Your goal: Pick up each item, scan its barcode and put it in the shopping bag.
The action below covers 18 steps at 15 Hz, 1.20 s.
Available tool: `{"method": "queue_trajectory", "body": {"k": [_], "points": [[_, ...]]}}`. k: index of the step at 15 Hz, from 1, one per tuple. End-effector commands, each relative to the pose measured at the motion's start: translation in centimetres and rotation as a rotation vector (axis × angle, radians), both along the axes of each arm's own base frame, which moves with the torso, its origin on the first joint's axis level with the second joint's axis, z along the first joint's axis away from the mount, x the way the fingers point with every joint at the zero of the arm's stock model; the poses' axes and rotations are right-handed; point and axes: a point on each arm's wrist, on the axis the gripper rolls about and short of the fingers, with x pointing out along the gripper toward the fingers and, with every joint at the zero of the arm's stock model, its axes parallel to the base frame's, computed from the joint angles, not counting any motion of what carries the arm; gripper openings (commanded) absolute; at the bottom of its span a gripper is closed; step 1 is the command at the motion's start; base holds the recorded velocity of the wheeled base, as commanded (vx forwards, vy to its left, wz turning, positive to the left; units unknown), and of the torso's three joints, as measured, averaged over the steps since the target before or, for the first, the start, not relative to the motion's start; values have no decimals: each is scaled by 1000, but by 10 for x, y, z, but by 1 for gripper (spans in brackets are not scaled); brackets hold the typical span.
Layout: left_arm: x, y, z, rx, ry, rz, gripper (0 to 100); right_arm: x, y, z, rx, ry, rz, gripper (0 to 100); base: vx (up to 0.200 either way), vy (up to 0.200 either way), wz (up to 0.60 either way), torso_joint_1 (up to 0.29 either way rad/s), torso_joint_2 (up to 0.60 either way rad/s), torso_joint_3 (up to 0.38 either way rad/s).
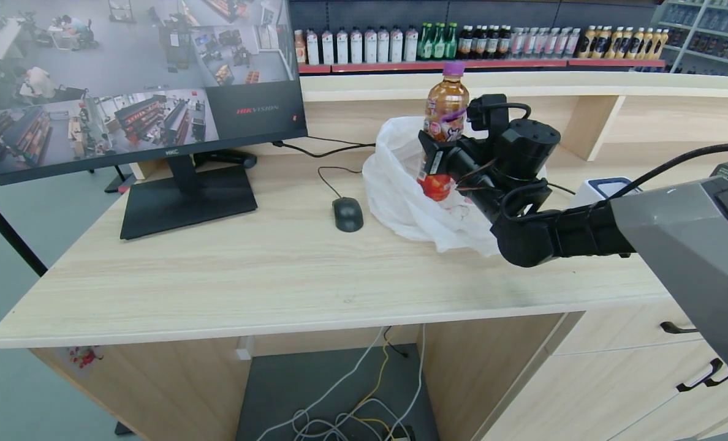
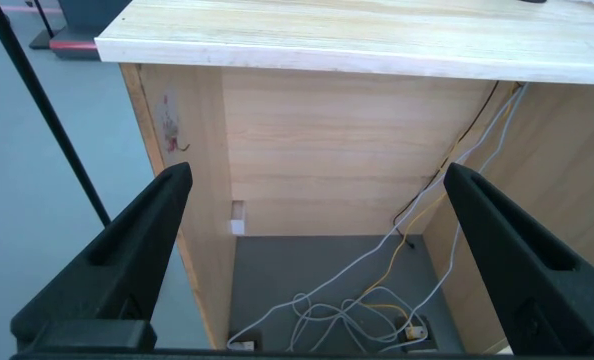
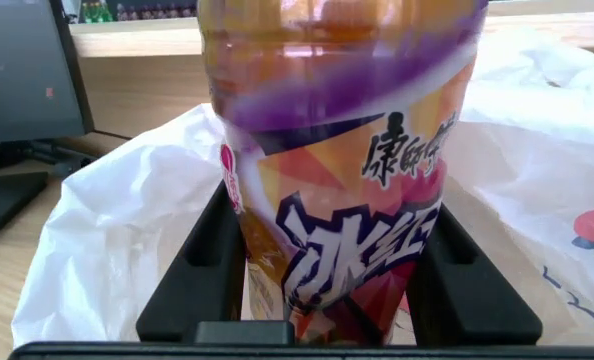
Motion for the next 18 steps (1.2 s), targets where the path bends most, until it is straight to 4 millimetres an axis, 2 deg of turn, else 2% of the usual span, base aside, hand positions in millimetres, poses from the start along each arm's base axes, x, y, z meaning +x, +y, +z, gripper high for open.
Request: {"method": "queue_trajectory", "body": {"k": [1,12,18], "points": [[0,0,0,0,0,0,100,3,1,-9,-6,13,-2,0,0,0,0,0,0,0],[0,0,0,0,0,0,100,3,3,-27,-24,62,-3,0,0,0,0,0,0,0],[0,0,0,0,0,0,100,-3,3,-46,-40,99,2,0,0,0,0,0,0,0]]}}
